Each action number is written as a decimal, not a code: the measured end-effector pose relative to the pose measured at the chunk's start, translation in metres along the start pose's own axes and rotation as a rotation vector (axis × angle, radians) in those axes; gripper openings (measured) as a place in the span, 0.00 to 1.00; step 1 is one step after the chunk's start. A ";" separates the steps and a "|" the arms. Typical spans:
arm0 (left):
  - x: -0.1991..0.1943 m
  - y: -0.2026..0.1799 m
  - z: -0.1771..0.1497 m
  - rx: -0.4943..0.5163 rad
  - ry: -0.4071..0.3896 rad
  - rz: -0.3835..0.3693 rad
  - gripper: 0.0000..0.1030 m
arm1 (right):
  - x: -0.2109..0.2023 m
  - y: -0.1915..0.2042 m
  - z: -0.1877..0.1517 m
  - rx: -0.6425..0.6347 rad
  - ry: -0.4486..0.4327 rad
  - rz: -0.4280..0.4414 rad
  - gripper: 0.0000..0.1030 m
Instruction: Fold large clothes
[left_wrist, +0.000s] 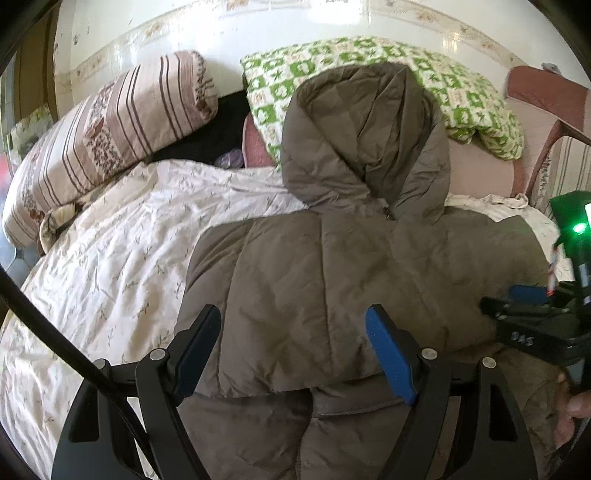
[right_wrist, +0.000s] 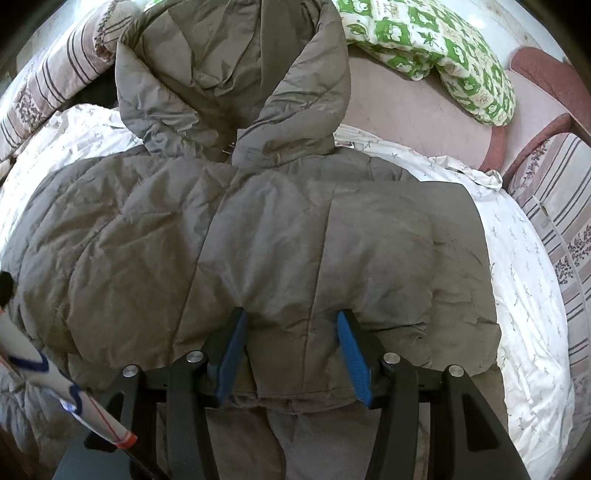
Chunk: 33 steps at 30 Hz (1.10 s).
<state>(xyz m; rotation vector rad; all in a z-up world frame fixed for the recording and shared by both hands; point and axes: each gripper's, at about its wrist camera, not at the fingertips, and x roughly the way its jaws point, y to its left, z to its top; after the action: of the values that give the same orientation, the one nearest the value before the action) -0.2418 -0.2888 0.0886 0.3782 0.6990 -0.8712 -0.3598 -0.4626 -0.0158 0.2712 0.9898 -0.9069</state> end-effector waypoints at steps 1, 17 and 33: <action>-0.003 -0.001 0.001 0.003 -0.012 -0.008 0.78 | 0.000 0.001 0.000 -0.006 -0.003 -0.005 0.54; -0.034 -0.010 0.008 0.015 -0.135 -0.040 0.78 | -0.035 0.017 -0.004 -0.095 -0.097 -0.102 0.54; -0.054 0.013 0.016 -0.088 -0.217 -0.023 0.77 | -0.129 0.046 -0.012 -0.193 -0.375 -0.295 0.59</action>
<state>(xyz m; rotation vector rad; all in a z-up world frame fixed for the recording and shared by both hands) -0.2494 -0.2594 0.1380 0.1932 0.5395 -0.8850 -0.3618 -0.3583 0.0737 -0.2094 0.7690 -1.0736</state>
